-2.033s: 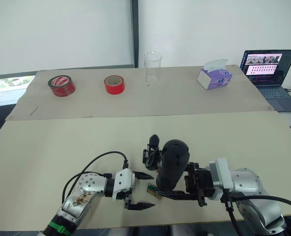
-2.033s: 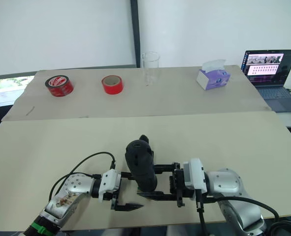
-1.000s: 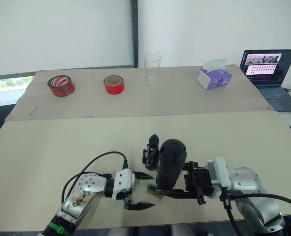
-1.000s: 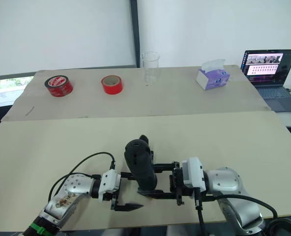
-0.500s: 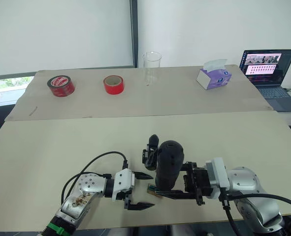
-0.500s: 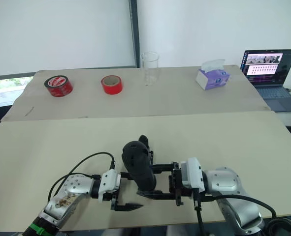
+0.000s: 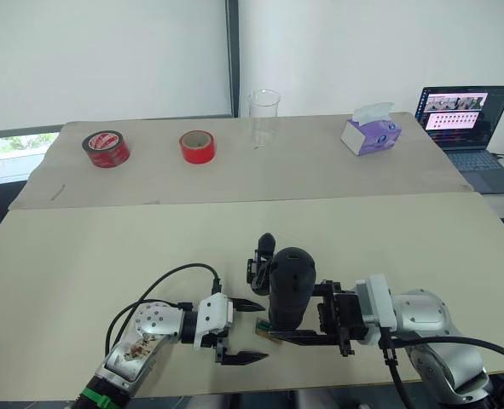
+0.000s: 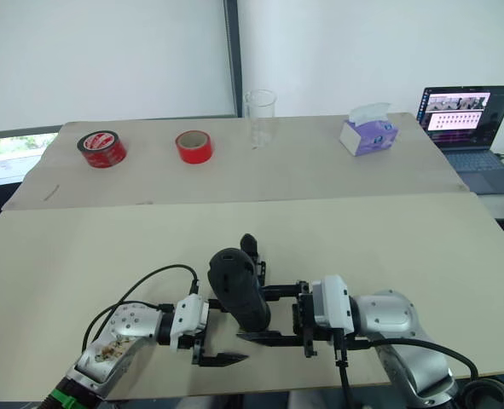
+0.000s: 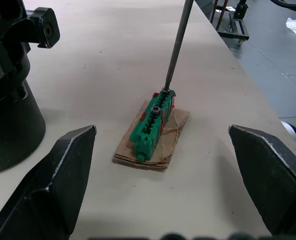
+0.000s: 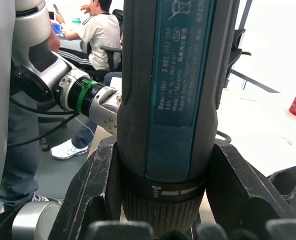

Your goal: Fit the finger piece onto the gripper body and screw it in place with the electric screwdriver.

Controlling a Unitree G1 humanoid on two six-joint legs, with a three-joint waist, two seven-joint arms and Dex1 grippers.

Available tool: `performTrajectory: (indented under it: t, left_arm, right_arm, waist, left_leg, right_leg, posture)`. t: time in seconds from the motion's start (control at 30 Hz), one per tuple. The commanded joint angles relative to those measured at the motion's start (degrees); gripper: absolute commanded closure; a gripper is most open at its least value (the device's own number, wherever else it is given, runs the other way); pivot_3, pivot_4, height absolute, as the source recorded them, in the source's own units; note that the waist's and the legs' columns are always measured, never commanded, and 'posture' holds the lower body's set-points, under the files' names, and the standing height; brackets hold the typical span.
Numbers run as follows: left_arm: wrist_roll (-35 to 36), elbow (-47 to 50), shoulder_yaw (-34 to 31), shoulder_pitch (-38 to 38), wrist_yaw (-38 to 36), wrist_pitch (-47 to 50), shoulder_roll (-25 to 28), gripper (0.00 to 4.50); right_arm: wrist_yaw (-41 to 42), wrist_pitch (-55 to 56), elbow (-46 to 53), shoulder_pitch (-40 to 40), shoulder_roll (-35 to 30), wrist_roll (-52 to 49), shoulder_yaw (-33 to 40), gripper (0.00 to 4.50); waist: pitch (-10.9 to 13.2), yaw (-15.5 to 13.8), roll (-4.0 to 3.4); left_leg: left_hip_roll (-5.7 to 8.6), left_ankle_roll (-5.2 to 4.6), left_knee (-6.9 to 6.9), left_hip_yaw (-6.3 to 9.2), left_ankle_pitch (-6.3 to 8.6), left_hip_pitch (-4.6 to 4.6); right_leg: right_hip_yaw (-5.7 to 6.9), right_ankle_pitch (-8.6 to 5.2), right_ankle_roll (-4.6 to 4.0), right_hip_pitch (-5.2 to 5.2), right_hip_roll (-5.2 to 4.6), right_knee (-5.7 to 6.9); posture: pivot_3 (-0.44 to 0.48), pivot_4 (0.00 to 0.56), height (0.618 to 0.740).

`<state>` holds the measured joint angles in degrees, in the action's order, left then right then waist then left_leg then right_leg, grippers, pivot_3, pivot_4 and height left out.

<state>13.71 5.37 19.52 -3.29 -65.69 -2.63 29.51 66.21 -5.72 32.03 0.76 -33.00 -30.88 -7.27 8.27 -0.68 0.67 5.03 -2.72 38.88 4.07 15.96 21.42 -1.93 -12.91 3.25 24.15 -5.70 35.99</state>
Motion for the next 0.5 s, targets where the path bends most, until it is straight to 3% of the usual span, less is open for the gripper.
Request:
performTrajectory:
  t: [0.03,0.5]
  left_arm:
    - [1.9,1.1,-1.6,1.1,0.2,-0.8,-0.1,0.00]
    - [8.6,4.6,-7.5,4.2,-2.3,-1.3,1.4,0.00]
  right_arm:
    - [-0.3,-0.2,2.9,0.8,-0.5,-3.2,1.3,2.58]
    - [-4.5,-3.4,6.4,2.9,-1.5,-8.0,2.5,2.58]
  waist:
    - [0.0,0.0,0.00]
    - [0.0,0.0,0.00]
  left_leg:
    - [0.00,0.00,0.00,0.00,0.00,0.00]
    - [0.00,0.00,0.00,0.00,0.00,0.02]
  right_leg:
    - [0.00,0.00,0.00,0.00,0.00,0.00]
    - [-0.02,0.00,0.00,0.02,-0.03,-0.01]
  posture:
    - [0.000,0.150,0.740]
    - [0.000,0.150,0.740]
